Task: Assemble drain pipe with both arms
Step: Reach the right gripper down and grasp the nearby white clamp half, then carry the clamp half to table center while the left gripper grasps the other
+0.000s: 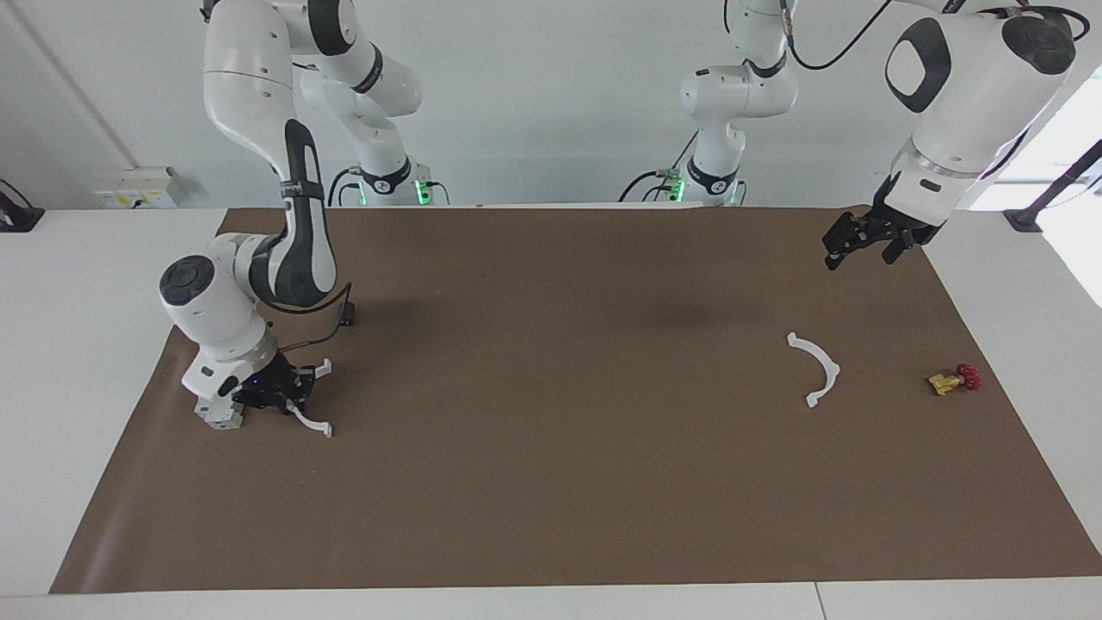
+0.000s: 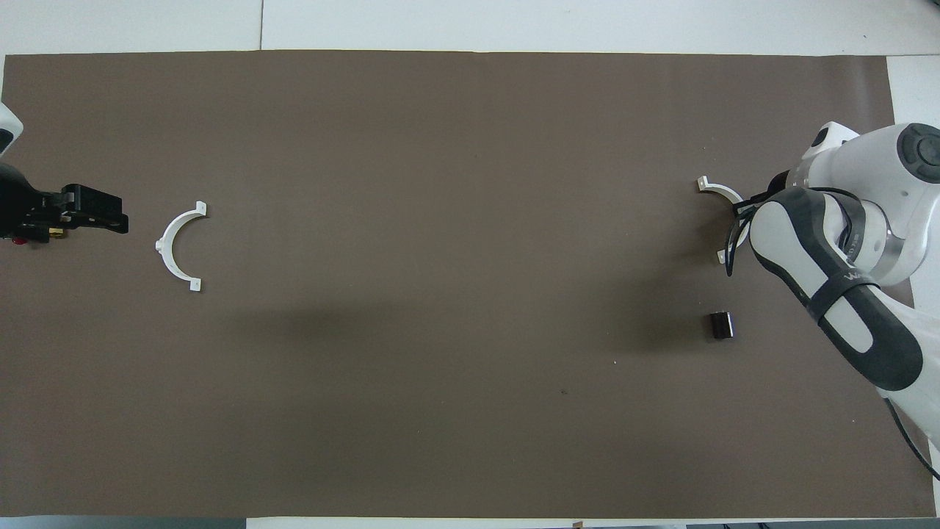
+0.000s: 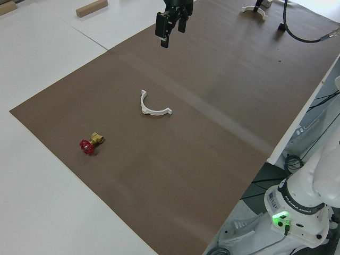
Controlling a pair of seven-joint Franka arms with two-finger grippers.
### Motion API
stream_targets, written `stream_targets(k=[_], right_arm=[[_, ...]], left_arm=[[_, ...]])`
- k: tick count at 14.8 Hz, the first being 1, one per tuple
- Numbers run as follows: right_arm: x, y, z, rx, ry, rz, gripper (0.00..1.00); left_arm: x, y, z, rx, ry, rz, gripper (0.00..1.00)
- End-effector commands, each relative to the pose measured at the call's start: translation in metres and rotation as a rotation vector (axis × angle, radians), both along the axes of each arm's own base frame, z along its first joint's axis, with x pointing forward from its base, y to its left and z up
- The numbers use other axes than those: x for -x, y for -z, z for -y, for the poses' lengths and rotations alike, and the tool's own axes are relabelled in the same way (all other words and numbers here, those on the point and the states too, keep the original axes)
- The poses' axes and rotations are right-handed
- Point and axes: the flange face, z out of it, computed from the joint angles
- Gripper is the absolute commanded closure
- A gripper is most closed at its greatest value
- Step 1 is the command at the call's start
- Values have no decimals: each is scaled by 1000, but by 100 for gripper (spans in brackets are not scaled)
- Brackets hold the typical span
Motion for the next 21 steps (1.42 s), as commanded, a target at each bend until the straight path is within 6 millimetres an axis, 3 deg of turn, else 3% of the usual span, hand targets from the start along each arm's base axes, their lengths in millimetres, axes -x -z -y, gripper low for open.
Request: stream_targets(k=[1,3,5,6,8,9,14,17,19,21], right_arm=[[-24,-31,-28,-34,-35,-6,88],[-50,-64,-102,-42,30,-47,88],[-56,-85,-200,-31,115,-49,88],[-48,-86,-247,-33,150,-38,88],[-30,-69,-321,-30,161,-50,89],[-27,-66,-347,-40,171,-32,88],[-2,-46,-409,-1,78,0,87],[3,-35,-411,10,69,-20,84],[6,-26,-410,6,70,-18,84],[10,-10,-405,-2,78,-17,84]], left_arm=[[6,-3,-1,13,-2,-3,0],[6,-3,2,13,3,-6,0],[6,-3,2,13,3,-3,0],[6,-3,4,12,4,-9,0],[7,-2,5,12,6,-11,0],[6,-3,5,13,3,-6,0],[12,16,-1,14,52,54,0],[13,33,-6,10,171,87,0],[7,51,-21,5,194,106,0],[-7,84,-21,2,200,121,0]])
